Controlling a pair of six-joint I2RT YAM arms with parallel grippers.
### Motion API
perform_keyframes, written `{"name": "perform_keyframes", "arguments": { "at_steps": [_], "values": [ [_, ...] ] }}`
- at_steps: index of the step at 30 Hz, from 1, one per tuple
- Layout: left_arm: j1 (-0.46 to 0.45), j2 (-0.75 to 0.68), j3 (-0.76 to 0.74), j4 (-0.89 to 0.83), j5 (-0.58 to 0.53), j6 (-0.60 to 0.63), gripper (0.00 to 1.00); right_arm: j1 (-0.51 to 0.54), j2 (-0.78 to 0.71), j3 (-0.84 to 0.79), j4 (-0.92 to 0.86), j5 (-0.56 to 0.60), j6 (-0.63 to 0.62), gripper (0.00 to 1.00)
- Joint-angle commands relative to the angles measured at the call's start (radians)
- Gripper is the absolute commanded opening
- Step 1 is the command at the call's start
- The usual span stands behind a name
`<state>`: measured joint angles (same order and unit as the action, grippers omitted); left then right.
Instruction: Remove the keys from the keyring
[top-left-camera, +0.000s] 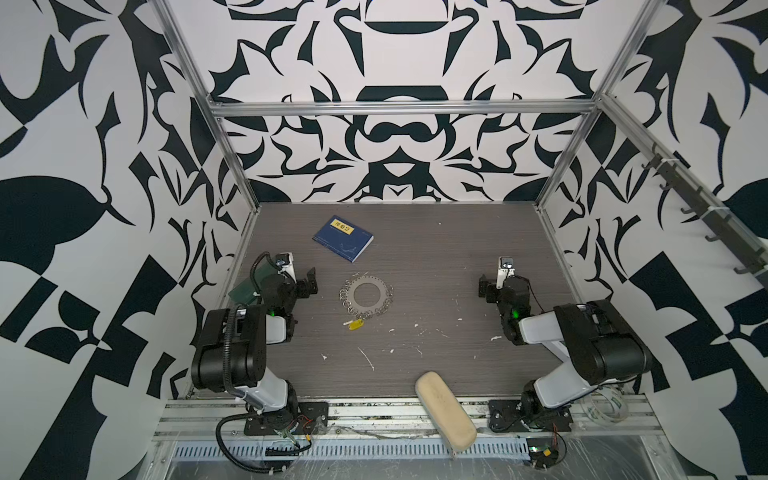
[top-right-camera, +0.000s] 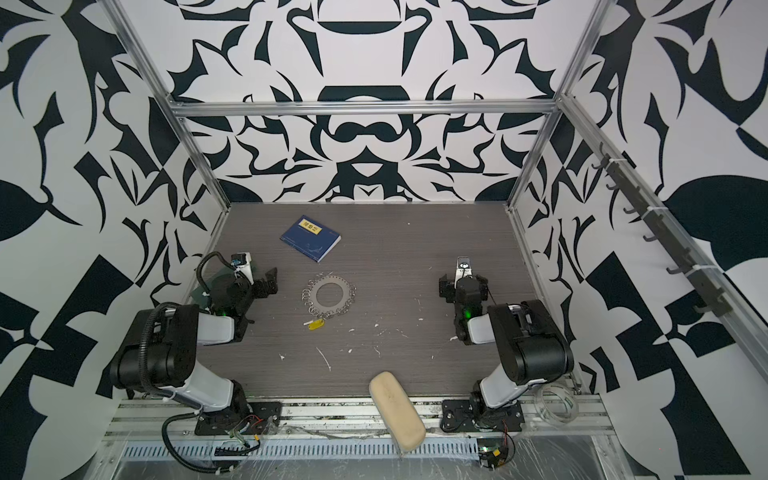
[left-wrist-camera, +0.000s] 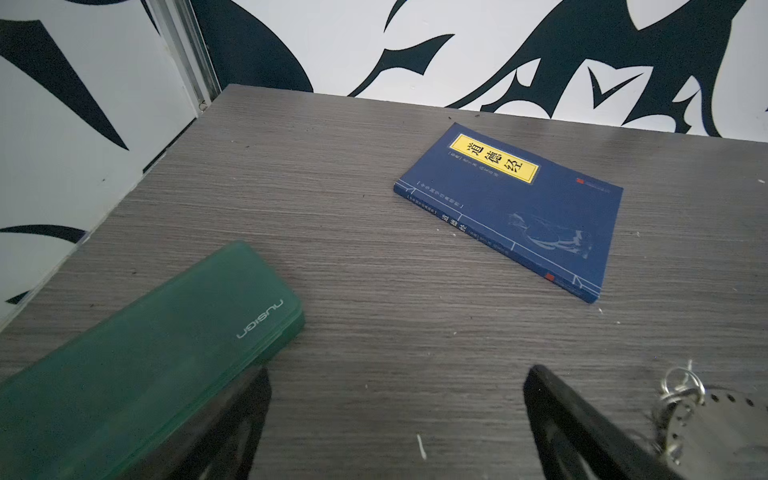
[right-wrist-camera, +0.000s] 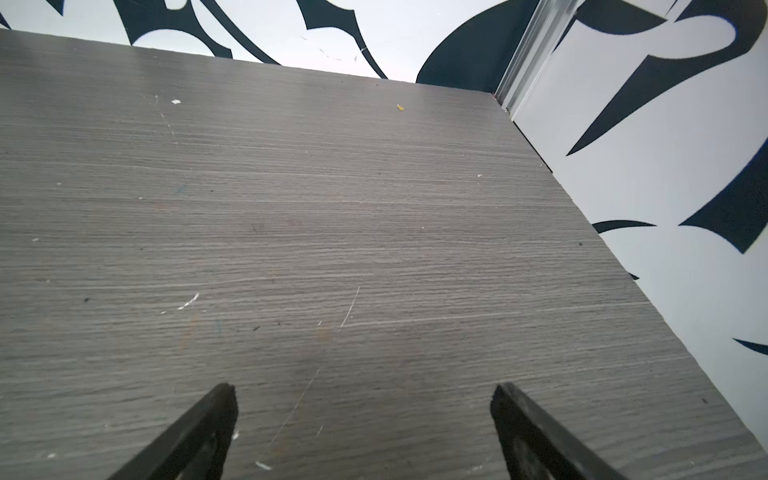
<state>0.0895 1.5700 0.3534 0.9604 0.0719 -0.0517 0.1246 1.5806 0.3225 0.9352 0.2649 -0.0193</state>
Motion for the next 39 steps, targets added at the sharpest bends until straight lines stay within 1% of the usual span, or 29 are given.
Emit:
{"name": "perform_keyframes", "arguments": {
  "at_steps": [1, 6, 8, 11, 29, 32, 35, 37, 39],
  "values": [
    [0.002, -0.012, -0.006, 0.013, 0.010, 0.004, 0.99, -0.004, -0.019, 0.021, 0.014, -0.010, 0.006, 1.00],
    [0.002, -0.012, -0.006, 0.013, 0.009, 0.005, 0.99, -0.003, -0.019, 0.021, 0.014, -0.010, 0.006, 1.00],
    [0.003, -0.011, 0.005, -0.004, -0.022, -0.009, 0.99, -0.003, -0.019, 0.021, 0.014, -0.010, 0.006, 1.00],
    [0.002, -0.011, 0.011, -0.018, -0.036, -0.014, 0.99, -0.005, -0.019, 0.021, 0.014, -0.010, 0.006, 1.00],
    [0.003, -0.012, 0.010, -0.017, -0.045, -0.013, 0.99, -0.005, -0.019, 0.021, 0.014, -0.011, 0.005, 1.00],
    [0.000, -0.029, 0.006, -0.012, -0.093, -0.028, 0.99, -0.004, -0.023, 0.015, 0.018, -0.010, 0.007, 1.00],
    [-0.014, -0.111, 0.024, -0.113, -0.171, -0.044, 0.99, -0.001, -0.055, 0.009, 0.021, -0.001, 0.016, 0.99],
    [-0.045, -0.183, 0.041, -0.199, -0.230, -0.032, 0.99, 0.016, -0.123, 0.023, -0.068, 0.064, 0.021, 0.99],
    [-0.083, -0.274, 0.074, -0.323, -0.305, -0.033, 0.99, 0.039, -0.231, 0.084, -0.298, 0.147, 0.050, 0.99]
  ]
}}
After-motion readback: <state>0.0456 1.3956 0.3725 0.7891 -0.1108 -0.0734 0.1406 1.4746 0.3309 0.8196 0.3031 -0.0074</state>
